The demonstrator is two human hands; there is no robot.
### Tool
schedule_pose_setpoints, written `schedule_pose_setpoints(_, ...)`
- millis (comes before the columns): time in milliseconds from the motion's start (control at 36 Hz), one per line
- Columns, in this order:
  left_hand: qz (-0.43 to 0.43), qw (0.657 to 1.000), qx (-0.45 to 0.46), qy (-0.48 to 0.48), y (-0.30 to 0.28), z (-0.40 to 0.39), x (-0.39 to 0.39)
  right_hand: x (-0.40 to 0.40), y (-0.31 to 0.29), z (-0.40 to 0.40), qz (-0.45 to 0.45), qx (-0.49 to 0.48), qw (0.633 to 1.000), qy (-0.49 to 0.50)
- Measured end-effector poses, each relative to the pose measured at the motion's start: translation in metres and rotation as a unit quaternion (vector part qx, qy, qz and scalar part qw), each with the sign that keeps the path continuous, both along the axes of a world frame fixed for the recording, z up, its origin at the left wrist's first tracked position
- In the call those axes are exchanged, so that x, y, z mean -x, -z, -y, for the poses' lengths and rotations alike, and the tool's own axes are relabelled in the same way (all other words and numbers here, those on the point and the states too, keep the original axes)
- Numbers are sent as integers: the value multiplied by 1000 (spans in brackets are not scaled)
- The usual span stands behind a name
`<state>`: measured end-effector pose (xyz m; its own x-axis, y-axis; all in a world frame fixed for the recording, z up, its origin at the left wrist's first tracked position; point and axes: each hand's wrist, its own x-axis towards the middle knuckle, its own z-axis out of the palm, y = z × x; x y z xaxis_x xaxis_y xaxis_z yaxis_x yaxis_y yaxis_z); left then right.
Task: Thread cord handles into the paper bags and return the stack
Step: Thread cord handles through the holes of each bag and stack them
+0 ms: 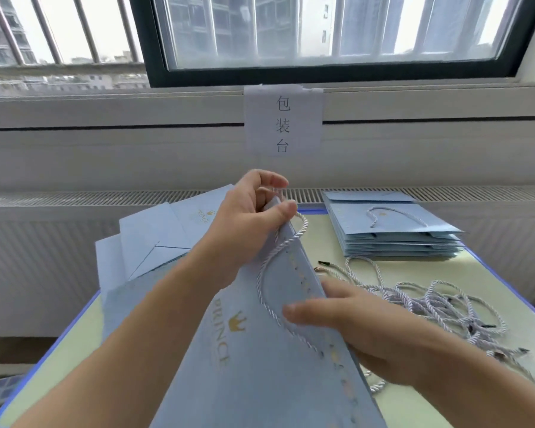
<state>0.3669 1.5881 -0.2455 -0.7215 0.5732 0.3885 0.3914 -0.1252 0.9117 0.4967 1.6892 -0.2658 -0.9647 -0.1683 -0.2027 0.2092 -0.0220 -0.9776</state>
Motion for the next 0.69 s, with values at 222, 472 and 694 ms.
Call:
schedule_pose_setpoints(222, -236, 961, -139, -36, -69, 2, -40, -29, -65, -17, -193, -57, 978, 54)
schedule_pose_setpoints(472, -252, 950, -119, -142, -46, 18, -54, -54, -86, -33, -381, -430, 804, 152)
schedule_pose_setpoints(694, 347, 924, -111, 118, -12, 30, -50, -33, -29, -32, -439, -707, 545, 108)
